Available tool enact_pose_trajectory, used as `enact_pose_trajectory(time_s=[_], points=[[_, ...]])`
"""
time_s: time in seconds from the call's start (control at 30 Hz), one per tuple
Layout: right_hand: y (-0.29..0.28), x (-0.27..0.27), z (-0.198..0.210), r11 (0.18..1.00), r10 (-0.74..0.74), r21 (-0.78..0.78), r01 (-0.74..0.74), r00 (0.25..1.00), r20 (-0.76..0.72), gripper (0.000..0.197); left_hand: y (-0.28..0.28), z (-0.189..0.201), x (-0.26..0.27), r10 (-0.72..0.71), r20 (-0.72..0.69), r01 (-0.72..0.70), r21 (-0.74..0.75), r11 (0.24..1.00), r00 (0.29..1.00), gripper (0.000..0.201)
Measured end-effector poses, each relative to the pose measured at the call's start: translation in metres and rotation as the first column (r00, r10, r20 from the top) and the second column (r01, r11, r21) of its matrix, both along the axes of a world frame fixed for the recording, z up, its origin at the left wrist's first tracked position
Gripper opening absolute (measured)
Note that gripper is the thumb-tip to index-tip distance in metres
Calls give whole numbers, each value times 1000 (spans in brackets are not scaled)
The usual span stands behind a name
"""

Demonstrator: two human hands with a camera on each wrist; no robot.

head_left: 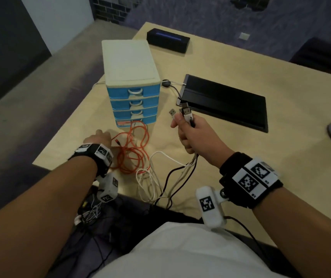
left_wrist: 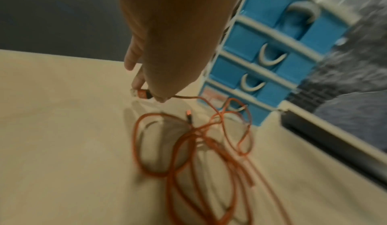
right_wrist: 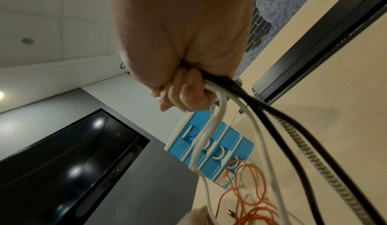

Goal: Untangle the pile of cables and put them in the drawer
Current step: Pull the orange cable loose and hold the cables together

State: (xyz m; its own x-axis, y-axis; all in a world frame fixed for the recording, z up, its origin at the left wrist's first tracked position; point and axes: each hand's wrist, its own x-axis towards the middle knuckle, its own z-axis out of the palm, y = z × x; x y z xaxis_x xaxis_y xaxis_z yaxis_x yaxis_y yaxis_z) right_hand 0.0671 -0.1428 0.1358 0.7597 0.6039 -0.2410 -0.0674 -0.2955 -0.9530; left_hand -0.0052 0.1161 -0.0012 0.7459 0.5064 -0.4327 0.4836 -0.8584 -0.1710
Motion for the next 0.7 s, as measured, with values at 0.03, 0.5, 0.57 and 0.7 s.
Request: enact_pose_trajectory(time_s=[0.03, 0.5, 0.57, 0.7], points=[[3, 2, -1, 999, -16, 37, 16, 1000, -13, 30, -3, 8, 5, -16, 65, 16, 0, 1000, 998, 47], [40, 15, 10, 943, -168, 319, 94, 962, 215, 32, -68, 186, 20, 126, 714, 570, -641, 514, 689, 27], [40, 8, 22, 940, -67, 340, 4, 983, 172, 31, -67, 192, 21, 266, 724, 597, -681, 423, 637, 33], [42, -1, 33, 915, 39, 403, -26, 999, -23, 32, -74, 185, 24, 393, 771, 577, -636, 512, 501, 31]])
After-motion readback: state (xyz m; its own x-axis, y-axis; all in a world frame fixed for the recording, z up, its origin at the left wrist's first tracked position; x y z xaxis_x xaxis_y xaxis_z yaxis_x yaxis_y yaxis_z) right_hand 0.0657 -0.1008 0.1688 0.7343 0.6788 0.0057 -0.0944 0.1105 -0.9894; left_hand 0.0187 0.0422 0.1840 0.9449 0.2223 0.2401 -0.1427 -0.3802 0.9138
